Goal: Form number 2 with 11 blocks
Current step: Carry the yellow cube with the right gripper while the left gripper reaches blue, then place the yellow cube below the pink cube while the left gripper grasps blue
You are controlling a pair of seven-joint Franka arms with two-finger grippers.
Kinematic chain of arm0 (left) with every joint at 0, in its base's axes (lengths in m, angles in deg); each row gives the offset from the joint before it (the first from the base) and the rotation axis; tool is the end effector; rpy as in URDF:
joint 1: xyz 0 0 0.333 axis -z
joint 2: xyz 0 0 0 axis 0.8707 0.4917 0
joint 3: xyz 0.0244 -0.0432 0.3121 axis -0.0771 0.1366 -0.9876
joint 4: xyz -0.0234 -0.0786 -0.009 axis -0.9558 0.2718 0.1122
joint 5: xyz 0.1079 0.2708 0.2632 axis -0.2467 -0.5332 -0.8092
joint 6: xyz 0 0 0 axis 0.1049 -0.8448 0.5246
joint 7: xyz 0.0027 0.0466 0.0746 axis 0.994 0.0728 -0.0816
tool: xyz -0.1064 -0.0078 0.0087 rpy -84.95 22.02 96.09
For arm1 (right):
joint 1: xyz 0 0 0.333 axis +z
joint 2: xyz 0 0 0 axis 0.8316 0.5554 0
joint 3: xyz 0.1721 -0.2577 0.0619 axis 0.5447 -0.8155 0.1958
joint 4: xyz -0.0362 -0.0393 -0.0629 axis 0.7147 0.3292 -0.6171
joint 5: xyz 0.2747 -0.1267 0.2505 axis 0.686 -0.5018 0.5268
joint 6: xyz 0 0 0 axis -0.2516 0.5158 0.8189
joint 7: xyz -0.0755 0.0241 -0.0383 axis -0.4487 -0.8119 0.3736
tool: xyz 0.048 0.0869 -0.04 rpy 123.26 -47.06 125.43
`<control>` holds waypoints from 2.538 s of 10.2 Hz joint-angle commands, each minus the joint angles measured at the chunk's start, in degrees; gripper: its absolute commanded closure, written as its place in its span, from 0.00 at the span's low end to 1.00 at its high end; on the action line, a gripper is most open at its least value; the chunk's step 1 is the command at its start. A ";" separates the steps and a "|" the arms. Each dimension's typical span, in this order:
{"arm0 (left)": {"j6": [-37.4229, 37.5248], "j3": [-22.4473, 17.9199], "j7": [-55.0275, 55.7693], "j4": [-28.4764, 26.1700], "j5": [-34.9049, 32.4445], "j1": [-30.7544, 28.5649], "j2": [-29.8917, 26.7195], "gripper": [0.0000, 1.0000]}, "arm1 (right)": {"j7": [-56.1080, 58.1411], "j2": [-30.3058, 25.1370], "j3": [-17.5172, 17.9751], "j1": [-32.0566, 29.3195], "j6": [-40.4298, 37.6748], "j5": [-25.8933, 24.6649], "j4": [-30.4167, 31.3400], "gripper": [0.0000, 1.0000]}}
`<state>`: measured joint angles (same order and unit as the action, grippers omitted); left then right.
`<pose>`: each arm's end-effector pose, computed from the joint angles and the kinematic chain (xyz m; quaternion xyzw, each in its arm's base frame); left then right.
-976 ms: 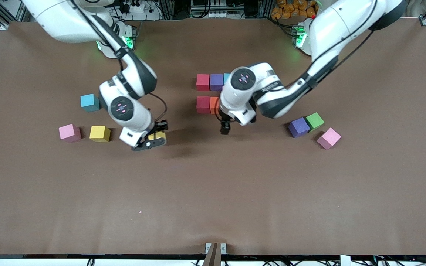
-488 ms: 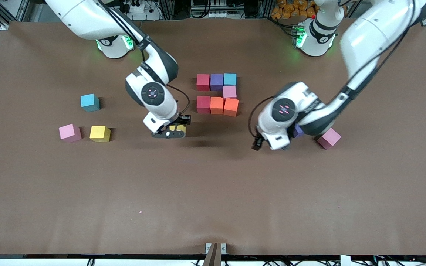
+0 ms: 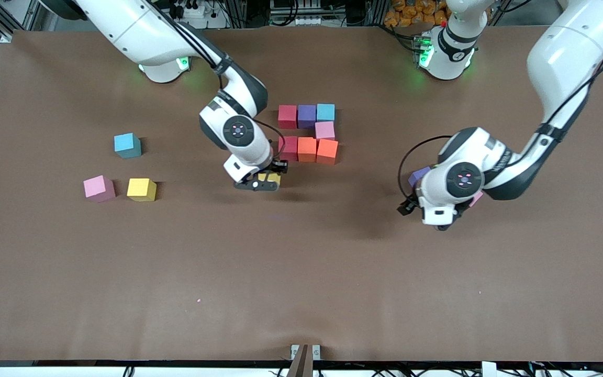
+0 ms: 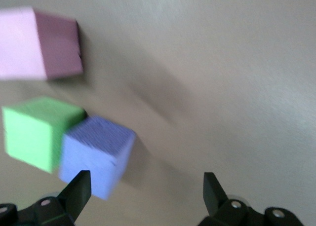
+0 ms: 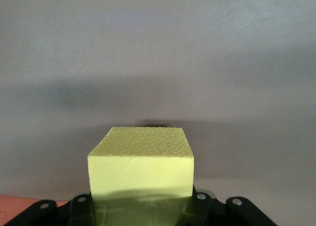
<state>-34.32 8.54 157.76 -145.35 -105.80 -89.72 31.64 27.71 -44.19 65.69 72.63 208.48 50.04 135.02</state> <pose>0.5893 -0.1863 0.2623 -0.9345 -0.3366 0.1020 0.0559 0.4738 0.4193 0.2153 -0.9953 0.0573 0.0684 0.0381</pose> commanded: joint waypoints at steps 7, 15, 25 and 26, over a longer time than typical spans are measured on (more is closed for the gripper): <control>-5.48 0.52 -14.86 -6.49 -4.95 -6.33 -0.50 0.00 | -3.66 3.62 -3.38 7.69 -0.10 -1.07 -3.87 0.54; -14.82 -1.15 -14.51 -13.61 -7.58 -8.53 0.29 0.00 | -4.63 3.36 -8.23 13.34 0.69 -0.81 -3.87 0.51; -15.97 0.35 -13.54 -18.54 -6.97 -9.76 -1.11 0.00 | -4.28 -1.29 -7.97 11.14 -1.41 -0.28 -3.87 0.00; -15.97 0.96 -13.36 -18.62 -6.79 -9.85 -1.11 0.00 | -4.10 -1.99 -7.88 10.10 -1.85 -0.20 -3.87 0.00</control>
<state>-49.56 8.00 143.37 -162.17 -111.82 -98.29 32.28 24.27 -43.79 57.51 83.94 207.98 49.97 130.24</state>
